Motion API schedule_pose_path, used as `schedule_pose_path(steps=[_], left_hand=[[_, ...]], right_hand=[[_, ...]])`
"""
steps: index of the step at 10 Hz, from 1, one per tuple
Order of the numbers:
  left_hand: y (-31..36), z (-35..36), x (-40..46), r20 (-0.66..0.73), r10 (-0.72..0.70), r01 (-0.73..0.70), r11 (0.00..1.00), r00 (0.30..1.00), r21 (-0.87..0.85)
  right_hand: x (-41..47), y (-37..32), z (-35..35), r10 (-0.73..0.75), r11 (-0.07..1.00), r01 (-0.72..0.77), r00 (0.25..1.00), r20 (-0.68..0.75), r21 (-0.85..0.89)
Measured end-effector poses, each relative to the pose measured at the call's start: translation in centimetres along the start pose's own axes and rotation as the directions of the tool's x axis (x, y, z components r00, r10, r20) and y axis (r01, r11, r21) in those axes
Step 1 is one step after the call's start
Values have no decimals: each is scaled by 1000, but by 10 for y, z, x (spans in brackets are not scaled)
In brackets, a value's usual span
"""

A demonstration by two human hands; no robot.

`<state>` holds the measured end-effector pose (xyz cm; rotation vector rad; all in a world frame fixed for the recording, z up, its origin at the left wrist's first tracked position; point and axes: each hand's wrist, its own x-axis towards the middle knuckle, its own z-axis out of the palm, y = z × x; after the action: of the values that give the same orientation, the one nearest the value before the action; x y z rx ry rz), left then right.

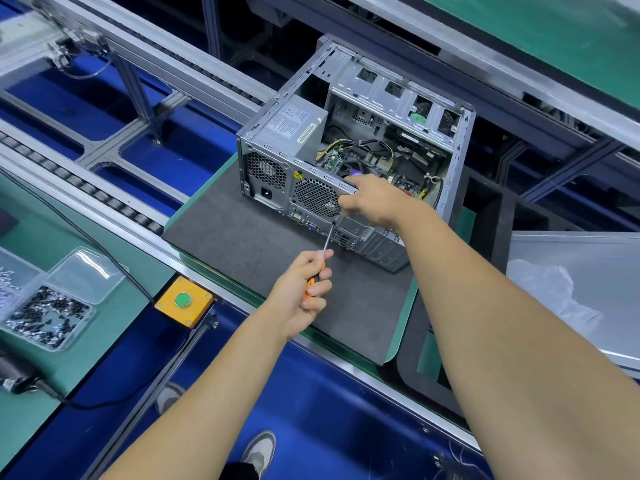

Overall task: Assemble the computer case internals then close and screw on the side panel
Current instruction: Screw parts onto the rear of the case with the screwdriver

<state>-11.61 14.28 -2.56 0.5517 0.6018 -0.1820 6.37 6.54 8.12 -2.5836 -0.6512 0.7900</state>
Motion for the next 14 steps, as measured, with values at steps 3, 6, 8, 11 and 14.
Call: schedule_pose_path(steps=[3,6,8,11,14], left_hand=[[-6,3,2,4,627,-170,206,779,964],[5,4,1,8,-76,77,989,997,-123],[23,1,1,195,597,10,-322,778,947],[20,-7,2,-49,41,-37,996,998,86],[-3,-10,5,108,617,-164,34,780,986]], right_hand=[[2,3,0,-13,1000,13,1000,4,25],[8,7,1,-6,1000,6,1000,17,-12],[5,5,2,5,999,-7,1000,30,38],[3,3,1,-1,1000,1,1000,22,20],[4,4,1,-14,1000,14,1000,18,-3]])
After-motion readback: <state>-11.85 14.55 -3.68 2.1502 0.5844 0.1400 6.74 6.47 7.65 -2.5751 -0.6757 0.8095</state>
